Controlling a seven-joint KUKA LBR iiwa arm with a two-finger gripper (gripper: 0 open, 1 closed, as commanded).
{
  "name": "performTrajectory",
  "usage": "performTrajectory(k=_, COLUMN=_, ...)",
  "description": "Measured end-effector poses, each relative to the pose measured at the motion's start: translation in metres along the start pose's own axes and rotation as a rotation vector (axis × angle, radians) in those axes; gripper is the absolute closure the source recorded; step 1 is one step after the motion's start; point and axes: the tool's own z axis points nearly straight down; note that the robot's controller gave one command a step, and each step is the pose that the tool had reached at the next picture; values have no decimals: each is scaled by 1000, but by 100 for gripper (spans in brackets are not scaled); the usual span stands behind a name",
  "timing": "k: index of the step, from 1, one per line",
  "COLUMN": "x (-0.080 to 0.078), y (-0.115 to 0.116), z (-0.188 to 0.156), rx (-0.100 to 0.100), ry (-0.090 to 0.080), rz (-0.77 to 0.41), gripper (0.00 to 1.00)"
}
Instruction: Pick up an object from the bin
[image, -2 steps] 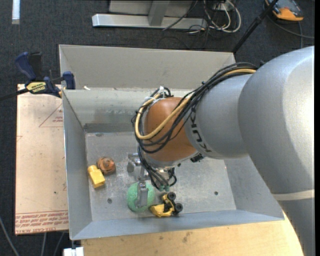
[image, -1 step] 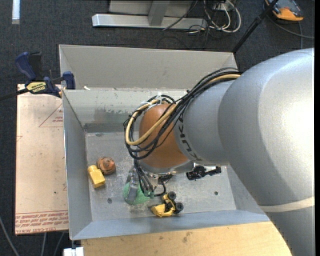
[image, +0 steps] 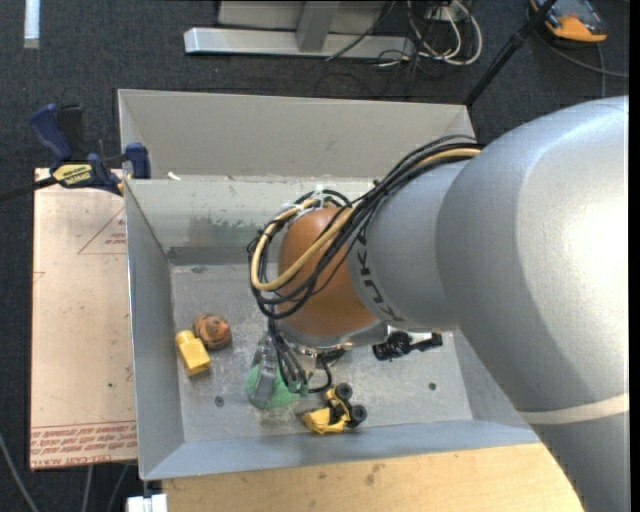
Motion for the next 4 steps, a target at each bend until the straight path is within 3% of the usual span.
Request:
performTrajectory(k=1, x=-38, y=-39, z=3, rx=-6, ry=-4, rz=-271, gripper=100)
performTrajectory(k=2, x=-38, y=-39, z=3, rx=-6, ry=-4, rz=-271, gripper=100)
performTrajectory(k=3, x=-50, y=-21, z=-102, rx=0, ry=-1, rz=-249, gripper=100)
performTrajectory(k=4, x=-50, y=-21, z=-102, rx=0, ry=0, rz=-249, gripper=100)
